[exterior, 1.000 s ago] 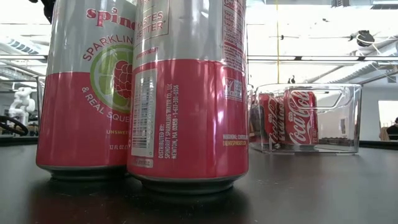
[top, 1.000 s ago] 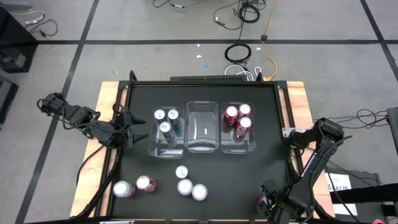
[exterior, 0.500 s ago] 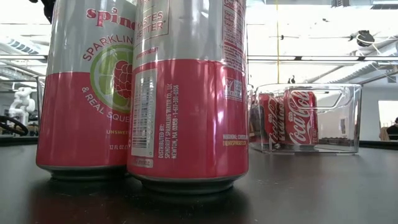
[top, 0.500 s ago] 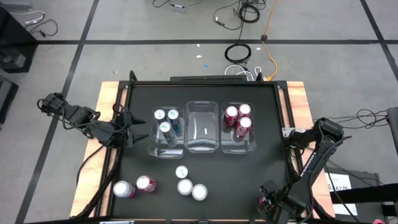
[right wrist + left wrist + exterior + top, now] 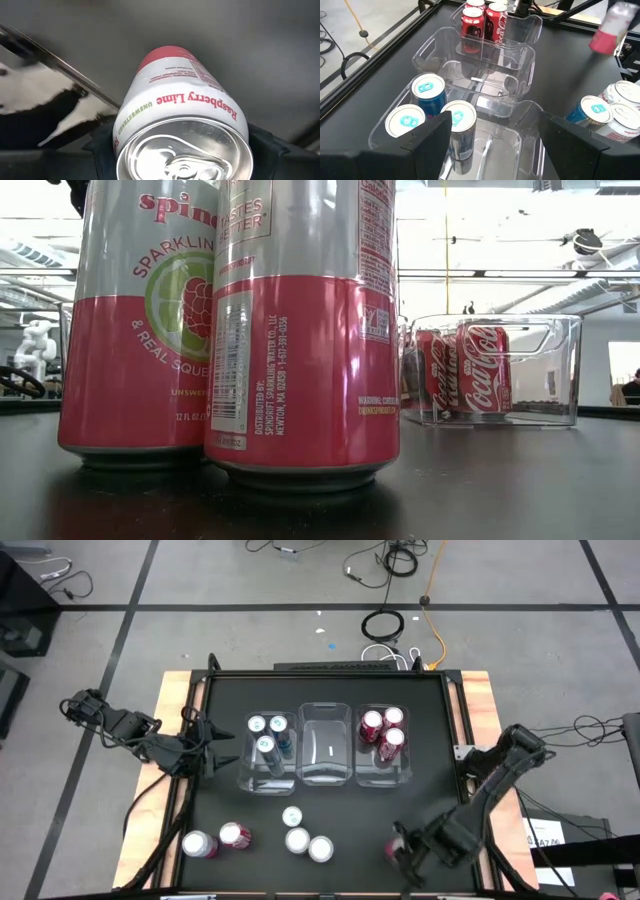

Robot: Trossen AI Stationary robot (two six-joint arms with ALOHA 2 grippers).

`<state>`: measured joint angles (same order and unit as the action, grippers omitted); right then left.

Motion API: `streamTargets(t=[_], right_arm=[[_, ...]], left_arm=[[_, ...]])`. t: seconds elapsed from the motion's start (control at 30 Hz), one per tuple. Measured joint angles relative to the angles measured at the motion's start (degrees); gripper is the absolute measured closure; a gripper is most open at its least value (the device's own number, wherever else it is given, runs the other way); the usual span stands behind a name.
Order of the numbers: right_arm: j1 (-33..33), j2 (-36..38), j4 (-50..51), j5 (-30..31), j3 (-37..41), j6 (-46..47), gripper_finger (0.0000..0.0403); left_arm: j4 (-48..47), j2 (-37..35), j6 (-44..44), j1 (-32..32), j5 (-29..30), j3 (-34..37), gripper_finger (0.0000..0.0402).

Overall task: Sort soda cans
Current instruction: Put the bottom right red and white soda can into the middle transparent bin

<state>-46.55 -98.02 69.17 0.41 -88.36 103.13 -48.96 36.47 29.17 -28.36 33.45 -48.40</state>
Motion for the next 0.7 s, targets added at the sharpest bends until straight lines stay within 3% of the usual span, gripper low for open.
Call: streamTargets(t=[0.2, 0.37, 0.53, 0.7], right_arm=[[9.1, 0.1, 10.9, 9.1, -12.5, -12.6, 0.0125], [19.6, 0.2, 10.6, 15.6, -18.6, -27.1, 0.0125], [31.7, -0.6, -0.4, 15.2, -19.2, -43.3, 0.0125], [42.5, -5.1, -7.6, 9.5, -19.2, -54.6, 0.0125]], left_arm=[[0.0, 0.0, 0.0, 0.0, 0.0, 0.0, 0.0097], [0.0, 0.0, 0.0, 0.0, 0.0, 0.0, 0.0097], [0.0, 0.0, 0.0, 0.0, 0.0, 0.0, 0.0097], [0.0, 0.0, -1.5, 0.0, 1.4, 0.0, 0.0097]])
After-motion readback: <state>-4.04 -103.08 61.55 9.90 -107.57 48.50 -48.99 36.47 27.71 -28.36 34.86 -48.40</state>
